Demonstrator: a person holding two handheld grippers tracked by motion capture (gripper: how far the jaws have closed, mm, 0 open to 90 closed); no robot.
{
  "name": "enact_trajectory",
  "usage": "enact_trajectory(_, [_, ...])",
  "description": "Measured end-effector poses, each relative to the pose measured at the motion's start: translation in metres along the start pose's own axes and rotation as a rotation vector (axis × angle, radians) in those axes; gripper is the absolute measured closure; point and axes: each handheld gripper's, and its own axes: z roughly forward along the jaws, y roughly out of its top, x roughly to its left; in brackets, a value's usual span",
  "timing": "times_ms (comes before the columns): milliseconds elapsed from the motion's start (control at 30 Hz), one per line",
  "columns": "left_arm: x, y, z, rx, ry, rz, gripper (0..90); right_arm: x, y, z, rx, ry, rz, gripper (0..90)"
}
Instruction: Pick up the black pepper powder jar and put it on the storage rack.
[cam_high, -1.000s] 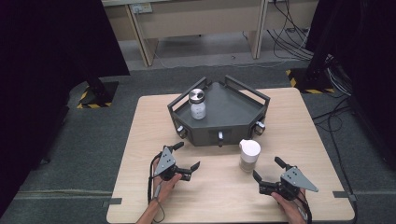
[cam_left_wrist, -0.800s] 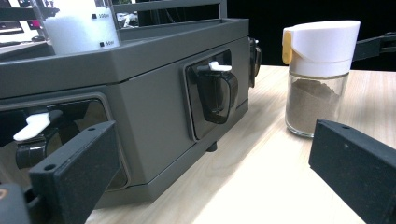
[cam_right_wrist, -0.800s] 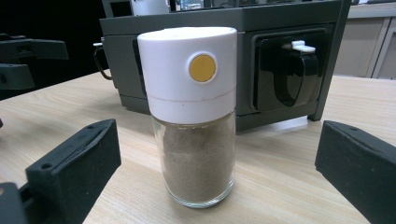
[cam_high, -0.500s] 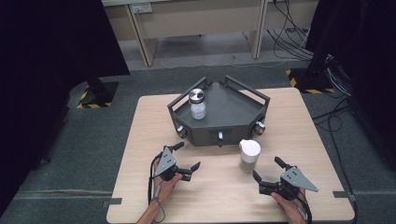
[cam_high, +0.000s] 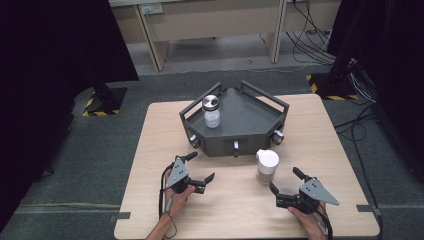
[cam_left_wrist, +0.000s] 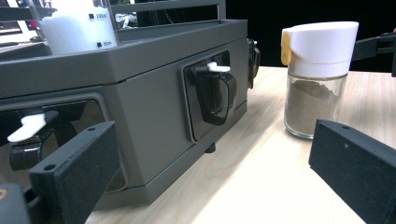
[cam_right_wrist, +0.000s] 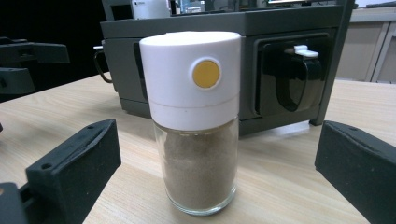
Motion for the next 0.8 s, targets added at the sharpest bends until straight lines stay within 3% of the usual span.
enact_trajectory(433, [0.0,-0.001,0.002,0.004,-0.004,0.0,1.4,0.006,0.0,0.014,-0.01,0.005,-0.004,0.3])
enact_trajectory(800, [-0.001,-0.002,0.003,0.007,-0.004,-0.003,1.4,0.009,0.001,0.026,-0.007,-0.019,-0.004,0.3])
